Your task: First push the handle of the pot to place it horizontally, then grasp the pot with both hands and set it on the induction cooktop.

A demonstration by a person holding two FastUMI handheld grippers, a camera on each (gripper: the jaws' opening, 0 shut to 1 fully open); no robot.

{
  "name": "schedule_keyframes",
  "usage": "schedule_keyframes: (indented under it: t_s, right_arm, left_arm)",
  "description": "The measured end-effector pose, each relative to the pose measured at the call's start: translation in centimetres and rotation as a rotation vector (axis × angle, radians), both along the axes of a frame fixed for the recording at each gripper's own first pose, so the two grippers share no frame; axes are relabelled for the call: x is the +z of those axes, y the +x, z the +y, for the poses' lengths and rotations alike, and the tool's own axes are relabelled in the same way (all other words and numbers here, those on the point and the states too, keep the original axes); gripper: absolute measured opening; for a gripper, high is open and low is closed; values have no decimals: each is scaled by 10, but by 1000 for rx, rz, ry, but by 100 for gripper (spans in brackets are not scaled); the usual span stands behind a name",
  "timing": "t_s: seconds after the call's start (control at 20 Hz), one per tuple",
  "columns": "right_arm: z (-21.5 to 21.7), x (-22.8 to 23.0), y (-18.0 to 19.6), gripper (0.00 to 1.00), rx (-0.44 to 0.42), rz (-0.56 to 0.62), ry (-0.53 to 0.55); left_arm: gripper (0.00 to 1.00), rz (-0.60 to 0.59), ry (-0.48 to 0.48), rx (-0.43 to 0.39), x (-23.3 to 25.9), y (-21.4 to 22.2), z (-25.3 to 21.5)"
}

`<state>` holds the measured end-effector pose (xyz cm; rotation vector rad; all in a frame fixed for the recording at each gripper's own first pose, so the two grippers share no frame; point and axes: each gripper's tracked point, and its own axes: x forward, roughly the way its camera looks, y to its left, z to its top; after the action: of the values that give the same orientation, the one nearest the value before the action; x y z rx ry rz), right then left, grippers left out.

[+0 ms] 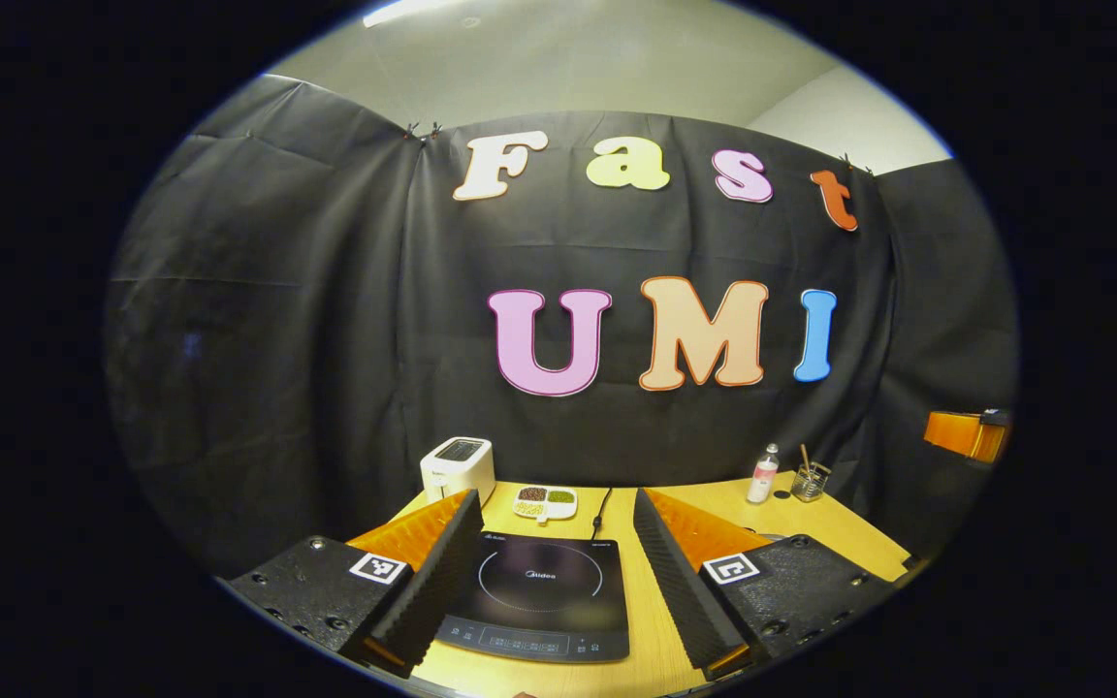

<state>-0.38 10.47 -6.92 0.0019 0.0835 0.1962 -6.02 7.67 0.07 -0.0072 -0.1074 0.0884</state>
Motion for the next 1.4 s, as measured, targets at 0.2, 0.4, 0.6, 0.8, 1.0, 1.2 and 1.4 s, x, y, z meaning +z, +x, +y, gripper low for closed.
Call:
schedule_keyframes:
  t_s: [0.2,0.4,0.6,0.8,1.0,1.2,1.4]
  right_arm:
    - [18,-18,-6,9,46,48,-8]
    - [39,-50,-13,0,103,120,-22]
    - [49,-92,-16,0,139,214,-30]
    - [54,-150,-15,0,167,342,-44]
    - [55,-222,-22,0,197,536,-72]
    - [56,-273,-27,6,201,698,-50]
    - [60,-298,-29,7,200,805,-7]
  left_arm:
    - [92,11,1,-8,-4,-1,0]
    - [92,30,14,-7,-12,-2,6]
    - [96,50,24,5,-20,-3,14]
    - [92,59,11,10,-26,-2,21]
    - [92,82,7,24,-35,2,29]
    - [92,90,24,37,-33,6,37]
    - [95,103,25,55,-38,11,45]
